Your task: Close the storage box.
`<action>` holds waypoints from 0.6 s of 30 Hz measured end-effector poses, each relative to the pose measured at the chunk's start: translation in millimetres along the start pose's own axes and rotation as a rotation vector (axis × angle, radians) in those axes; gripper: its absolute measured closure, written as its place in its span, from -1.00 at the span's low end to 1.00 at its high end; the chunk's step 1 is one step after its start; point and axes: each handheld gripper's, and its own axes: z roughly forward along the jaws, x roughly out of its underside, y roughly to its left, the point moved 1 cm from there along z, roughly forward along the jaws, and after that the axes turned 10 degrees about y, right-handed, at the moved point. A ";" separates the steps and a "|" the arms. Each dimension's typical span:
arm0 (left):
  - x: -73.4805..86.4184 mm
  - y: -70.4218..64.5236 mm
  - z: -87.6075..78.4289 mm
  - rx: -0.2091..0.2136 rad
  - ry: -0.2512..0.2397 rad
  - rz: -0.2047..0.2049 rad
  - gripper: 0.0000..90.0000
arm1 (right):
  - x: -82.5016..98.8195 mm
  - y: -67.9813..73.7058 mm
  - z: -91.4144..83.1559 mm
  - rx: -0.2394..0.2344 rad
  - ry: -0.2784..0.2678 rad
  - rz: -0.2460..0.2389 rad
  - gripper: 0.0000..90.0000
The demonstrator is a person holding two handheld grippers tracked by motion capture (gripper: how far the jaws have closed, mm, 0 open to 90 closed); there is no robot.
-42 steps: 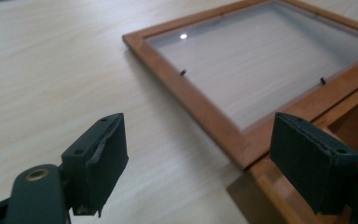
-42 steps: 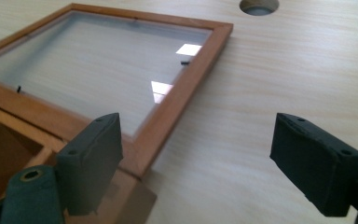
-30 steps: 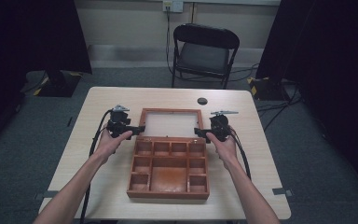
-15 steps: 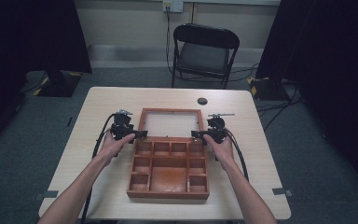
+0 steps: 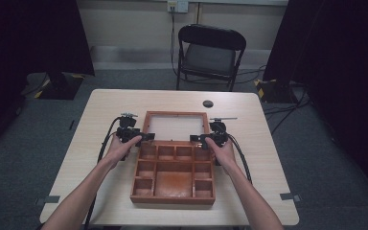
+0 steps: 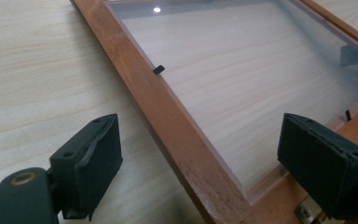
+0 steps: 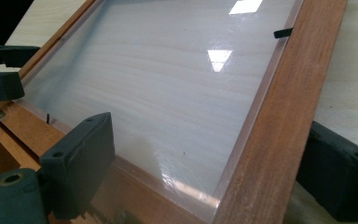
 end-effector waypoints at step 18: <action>-0.3 -3.0 5.0 0.040 -0.010 0.009 -0.76 | 1.3 3.7 -2.9 0.037 -0.035 -0.045 -0.76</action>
